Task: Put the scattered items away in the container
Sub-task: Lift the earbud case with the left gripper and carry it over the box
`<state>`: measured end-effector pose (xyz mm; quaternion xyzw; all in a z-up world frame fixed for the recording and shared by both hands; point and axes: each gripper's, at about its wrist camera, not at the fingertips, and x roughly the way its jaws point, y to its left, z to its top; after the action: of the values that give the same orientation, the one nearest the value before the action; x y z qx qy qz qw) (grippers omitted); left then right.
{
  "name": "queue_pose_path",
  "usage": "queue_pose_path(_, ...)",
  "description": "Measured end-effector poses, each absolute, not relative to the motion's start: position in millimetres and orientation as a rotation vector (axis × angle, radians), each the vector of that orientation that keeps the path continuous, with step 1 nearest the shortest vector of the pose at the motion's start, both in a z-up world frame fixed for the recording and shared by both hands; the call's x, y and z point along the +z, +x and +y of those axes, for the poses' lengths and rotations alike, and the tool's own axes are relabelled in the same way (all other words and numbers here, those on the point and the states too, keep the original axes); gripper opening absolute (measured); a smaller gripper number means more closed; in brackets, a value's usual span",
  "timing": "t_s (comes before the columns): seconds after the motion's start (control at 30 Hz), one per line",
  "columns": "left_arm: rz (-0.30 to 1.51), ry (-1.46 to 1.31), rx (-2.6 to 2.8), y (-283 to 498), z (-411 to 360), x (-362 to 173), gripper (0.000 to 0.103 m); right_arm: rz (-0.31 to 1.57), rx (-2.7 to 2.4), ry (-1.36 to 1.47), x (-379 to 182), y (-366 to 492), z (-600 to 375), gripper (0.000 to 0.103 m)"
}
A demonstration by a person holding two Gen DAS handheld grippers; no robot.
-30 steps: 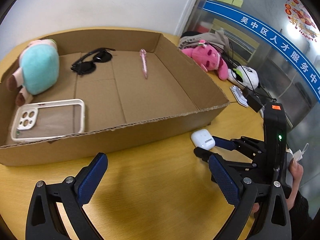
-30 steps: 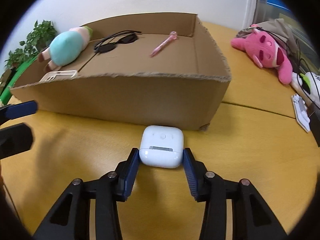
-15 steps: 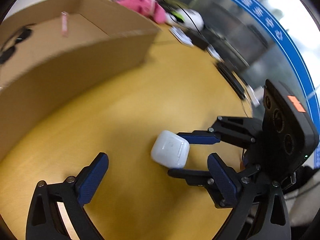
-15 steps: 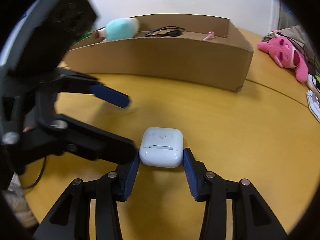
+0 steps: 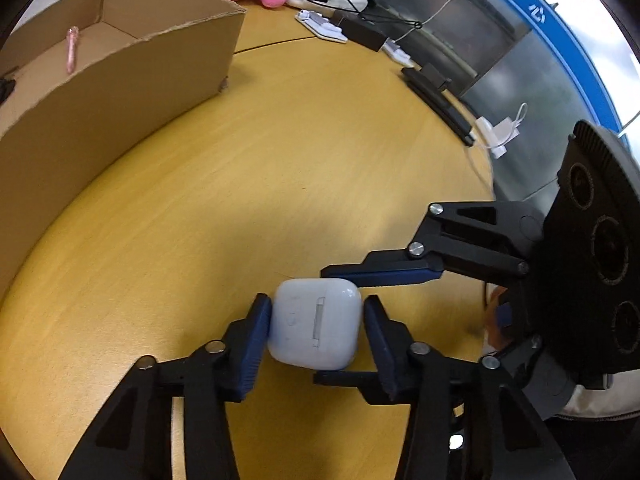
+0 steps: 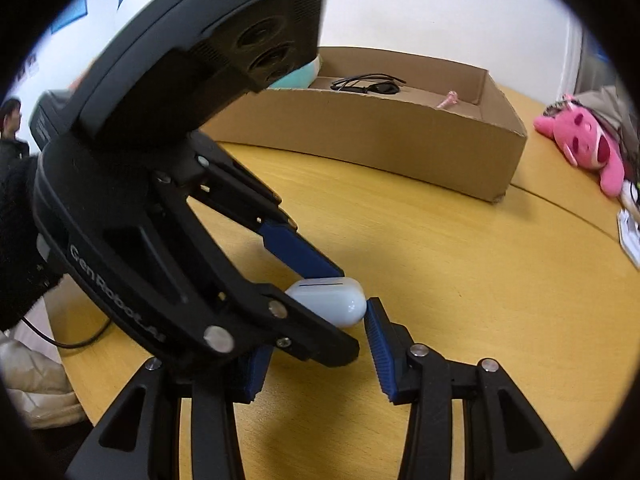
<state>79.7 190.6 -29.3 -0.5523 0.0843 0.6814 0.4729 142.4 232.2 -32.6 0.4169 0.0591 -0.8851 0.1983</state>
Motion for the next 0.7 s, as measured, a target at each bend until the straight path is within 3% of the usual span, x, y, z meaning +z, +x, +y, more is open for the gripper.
queue_pose_path(0.33, 0.138, -1.364, 1.673, 76, 181, -21, 0.045, 0.166, -2.475, 1.13, -23, 143, 233, 0.042)
queue_pose_path(0.7, 0.216, -1.273, 1.788, 44, 170, 39, 0.044, 0.293, -2.486, 0.965, 25, 109, 227, 0.042)
